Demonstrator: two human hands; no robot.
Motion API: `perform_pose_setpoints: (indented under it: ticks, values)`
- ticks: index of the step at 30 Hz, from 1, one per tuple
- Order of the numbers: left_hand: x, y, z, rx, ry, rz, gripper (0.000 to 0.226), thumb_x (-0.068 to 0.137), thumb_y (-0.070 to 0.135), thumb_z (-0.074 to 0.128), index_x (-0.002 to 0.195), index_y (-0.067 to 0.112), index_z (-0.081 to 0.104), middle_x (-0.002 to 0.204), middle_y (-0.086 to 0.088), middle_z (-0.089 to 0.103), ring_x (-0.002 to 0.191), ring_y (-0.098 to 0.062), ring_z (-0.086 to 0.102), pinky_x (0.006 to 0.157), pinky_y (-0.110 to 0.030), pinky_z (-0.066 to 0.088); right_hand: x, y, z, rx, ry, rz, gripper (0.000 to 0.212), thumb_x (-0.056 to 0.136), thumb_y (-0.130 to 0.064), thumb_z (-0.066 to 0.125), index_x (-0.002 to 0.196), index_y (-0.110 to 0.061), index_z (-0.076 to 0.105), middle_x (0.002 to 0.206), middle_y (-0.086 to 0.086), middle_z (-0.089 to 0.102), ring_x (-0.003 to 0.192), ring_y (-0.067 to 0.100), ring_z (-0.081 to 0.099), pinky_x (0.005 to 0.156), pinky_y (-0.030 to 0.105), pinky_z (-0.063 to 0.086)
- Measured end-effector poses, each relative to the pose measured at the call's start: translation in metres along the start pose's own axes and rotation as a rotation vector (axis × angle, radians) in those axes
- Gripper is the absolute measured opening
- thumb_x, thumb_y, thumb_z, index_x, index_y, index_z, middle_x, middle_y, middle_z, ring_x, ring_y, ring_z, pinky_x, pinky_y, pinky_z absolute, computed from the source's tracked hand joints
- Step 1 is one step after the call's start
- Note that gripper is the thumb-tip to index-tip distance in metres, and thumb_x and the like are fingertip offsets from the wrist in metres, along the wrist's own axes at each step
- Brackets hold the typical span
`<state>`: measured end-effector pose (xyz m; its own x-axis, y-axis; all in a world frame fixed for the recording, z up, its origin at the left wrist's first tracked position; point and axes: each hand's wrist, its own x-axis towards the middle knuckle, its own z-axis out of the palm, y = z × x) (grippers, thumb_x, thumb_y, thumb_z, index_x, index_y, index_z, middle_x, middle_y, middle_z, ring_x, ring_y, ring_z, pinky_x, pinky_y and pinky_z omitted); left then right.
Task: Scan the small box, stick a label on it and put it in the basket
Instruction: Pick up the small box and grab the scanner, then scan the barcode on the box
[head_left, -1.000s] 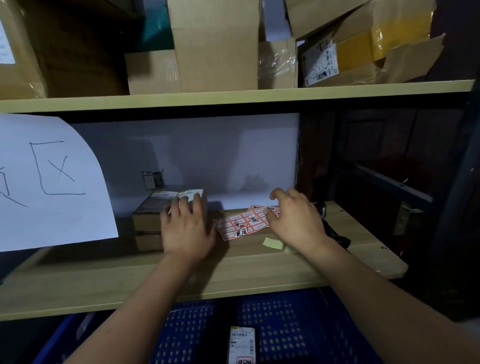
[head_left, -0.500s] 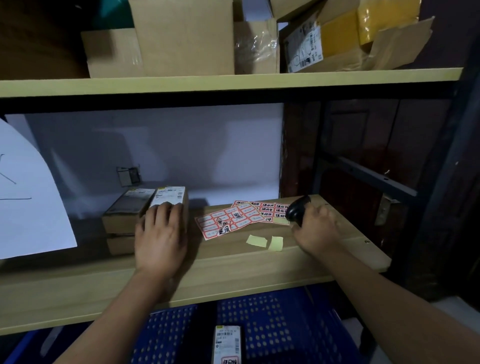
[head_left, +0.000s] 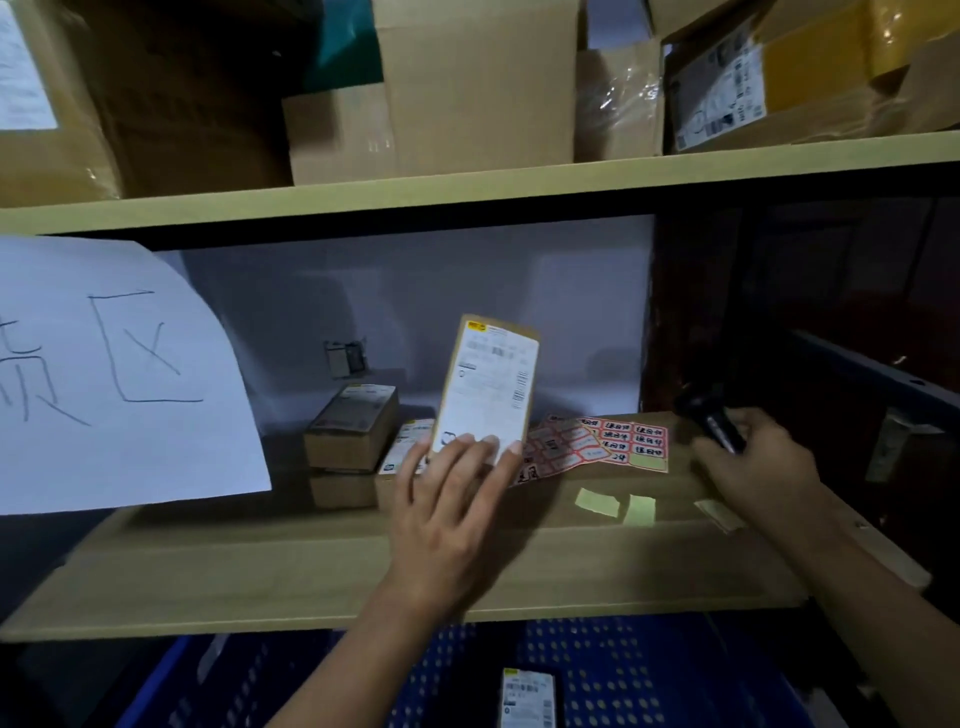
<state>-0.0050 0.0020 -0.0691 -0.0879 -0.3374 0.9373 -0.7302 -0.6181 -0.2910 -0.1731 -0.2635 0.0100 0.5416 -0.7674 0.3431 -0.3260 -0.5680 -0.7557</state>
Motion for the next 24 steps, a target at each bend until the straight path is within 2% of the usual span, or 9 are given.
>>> perform_pose_setpoints:
  ticks: [2,4,6,9,11,15,20,24]
  values:
    - [0.0,0.006,0.001,-0.003,0.035,0.004,0.07,0.079,0.014,0.089,0.143,0.022,0.063,0.143,-0.002,0.056,0.134,-0.022,0.053,0.12,-0.049,0.041,-0.026,-0.029,-0.015,0.269,-0.002,-0.009,0.007,0.093,-0.025,0.063,0.094,-0.019,0.062,0.072,0.002,0.063,0.068,0.027,0.058,0.064,0.038,0.046]
    - [0.0,0.009,0.003,-0.005,0.065,0.01,0.068,0.08,0.014,0.087,0.143,0.023,0.063,0.143,0.0,0.056,0.133,-0.02,0.053,0.122,-0.047,0.037,-0.054,-0.058,-0.028,0.513,-0.071,-0.009,0.015,0.089,-0.029,0.064,0.087,-0.015,0.06,0.069,0.009,0.062,0.061,0.029,0.056,0.058,0.044,0.047]
    - [0.0,0.009,0.005,0.002,0.078,0.03,0.063,0.085,0.014,0.083,0.144,0.024,0.062,0.144,0.001,0.055,0.136,-0.019,0.051,0.124,-0.047,0.035,-0.08,-0.082,-0.034,0.728,-0.195,-0.001,0.026,0.093,-0.031,0.069,0.079,-0.013,0.058,0.065,0.01,0.054,0.052,0.024,0.048,0.052,0.04,0.04]
    - [-0.001,0.006,0.007,0.016,0.082,0.067,0.064,0.084,0.016,0.083,0.144,0.024,0.062,0.144,0.001,0.055,0.141,-0.019,0.045,0.123,-0.047,0.035,-0.115,-0.117,-0.036,0.953,-0.393,0.079,0.036,0.095,-0.037,0.068,0.091,-0.002,0.058,0.063,0.007,0.05,0.044,0.017,0.042,0.045,0.032,0.035]
    - [-0.001,0.003,0.007,0.025,0.075,0.074,0.076,0.074,0.019,0.093,0.143,0.024,0.062,0.143,0.001,0.056,0.142,-0.019,0.043,0.122,-0.046,0.035,-0.13,-0.13,-0.03,1.073,-0.451,0.136,0.033,0.093,-0.039,0.068,0.095,-0.007,0.061,0.06,0.005,0.049,0.042,0.016,0.041,0.04,0.029,0.034]
    - [-0.002,0.0,0.006,0.048,0.061,0.081,0.087,0.061,0.024,0.1,0.139,0.025,0.063,0.142,0.001,0.056,0.142,-0.019,0.041,0.124,-0.045,0.032,-0.141,-0.145,-0.018,1.222,-0.416,0.188,0.029,0.095,-0.034,0.069,0.091,-0.006,0.06,0.058,0.006,0.048,0.039,0.016,0.04,0.036,0.026,0.036]
    - [-0.007,0.0,0.003,0.067,0.068,0.087,0.082,0.065,0.022,0.098,0.139,0.024,0.062,0.142,0.001,0.056,0.143,-0.019,0.04,0.124,-0.046,0.031,-0.143,-0.148,-0.014,1.188,-0.382,0.168,0.034,0.097,-0.033,0.067,0.076,-0.011,0.054,0.058,0.006,0.048,0.038,0.017,0.041,0.037,0.025,0.038]
    - [-0.005,-0.001,0.0,0.073,0.07,0.088,0.08,0.068,0.023,0.096,0.14,0.024,0.061,0.142,0.001,0.055,0.135,-0.019,0.049,0.124,-0.045,0.029,-0.142,-0.149,-0.017,1.159,-0.407,0.152,0.035,0.097,-0.035,0.067,0.076,-0.011,0.052,0.056,0.004,0.048,0.038,0.016,0.04,0.038,0.026,0.039]
